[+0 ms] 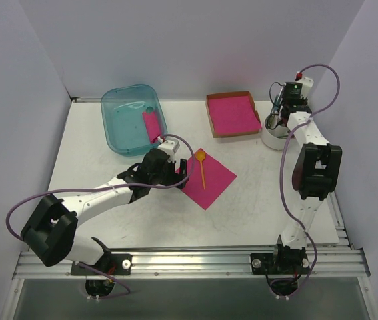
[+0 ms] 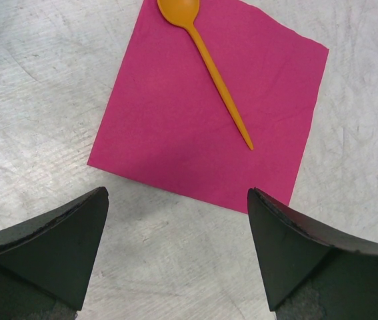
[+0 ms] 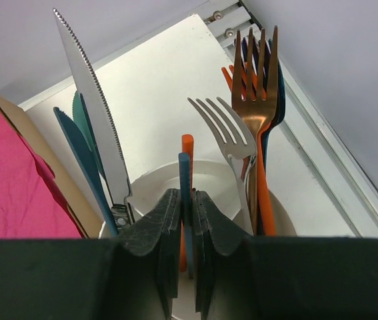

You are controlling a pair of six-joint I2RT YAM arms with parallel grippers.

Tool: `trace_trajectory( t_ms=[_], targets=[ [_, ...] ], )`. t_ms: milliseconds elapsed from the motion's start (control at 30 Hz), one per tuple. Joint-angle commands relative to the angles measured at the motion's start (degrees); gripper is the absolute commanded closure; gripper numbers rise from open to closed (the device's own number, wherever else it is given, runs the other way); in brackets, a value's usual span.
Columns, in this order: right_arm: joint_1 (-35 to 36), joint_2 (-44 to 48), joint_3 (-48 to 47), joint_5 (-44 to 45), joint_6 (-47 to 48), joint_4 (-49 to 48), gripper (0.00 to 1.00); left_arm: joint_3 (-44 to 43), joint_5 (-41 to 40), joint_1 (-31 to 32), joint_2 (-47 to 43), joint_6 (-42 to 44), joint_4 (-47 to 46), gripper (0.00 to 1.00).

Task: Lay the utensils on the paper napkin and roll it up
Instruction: Pick up the utensils from the container.

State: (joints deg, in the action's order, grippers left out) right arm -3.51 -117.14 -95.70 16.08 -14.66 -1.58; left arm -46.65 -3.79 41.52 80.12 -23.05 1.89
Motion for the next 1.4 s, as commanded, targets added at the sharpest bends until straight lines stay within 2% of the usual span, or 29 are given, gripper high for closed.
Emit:
trace_trajectory(
  t_ms=[0, 333, 567, 900, 1100, 1233, 1367],
  targets=[
    [-0.10, 1.30, 0.08, 0.71, -0.11, -0.88, 1.00, -2.30, 0.98, -0.21, 0.13, 0.99, -2.59, 0.06],
    [1.22, 6.66, 2.45, 2.20, 2.96, -3.68, 1.00, -1.86, 1.24, -0.21, -1.01, 1.16, -2.68, 0.06],
    [2.98, 14.73, 8.33, 2.91, 7.97, -11.68, 1.00, -1.51, 2.03, -0.21, -1.63, 1.16, -3.03, 0.06],
    [10.45, 24.85, 5.09, 12.05, 13.16, -6.33, 1.00, -1.07, 2.12, -0.12, -2.86, 1.69, -3.21, 0.06],
    [10.72, 30.03, 3.86, 3.89, 10.79, 1.13, 1.00, -0.11, 2.47, -0.21, -4.61, 1.78, -4.08, 0.06],
    [10.63, 30.83, 3.68, -8.23, 7.89, 8.07, 1.00, 0.60, 3.79, -0.12, -5.76, 2.04, -5.67, 0.06],
    [10.80, 29.26, 5.25, -27.62, 5.43, 15.55, 1.00, 0.77, 7.56, -0.21, -6.11, 2.04, -6.72, 0.06]
  ],
)
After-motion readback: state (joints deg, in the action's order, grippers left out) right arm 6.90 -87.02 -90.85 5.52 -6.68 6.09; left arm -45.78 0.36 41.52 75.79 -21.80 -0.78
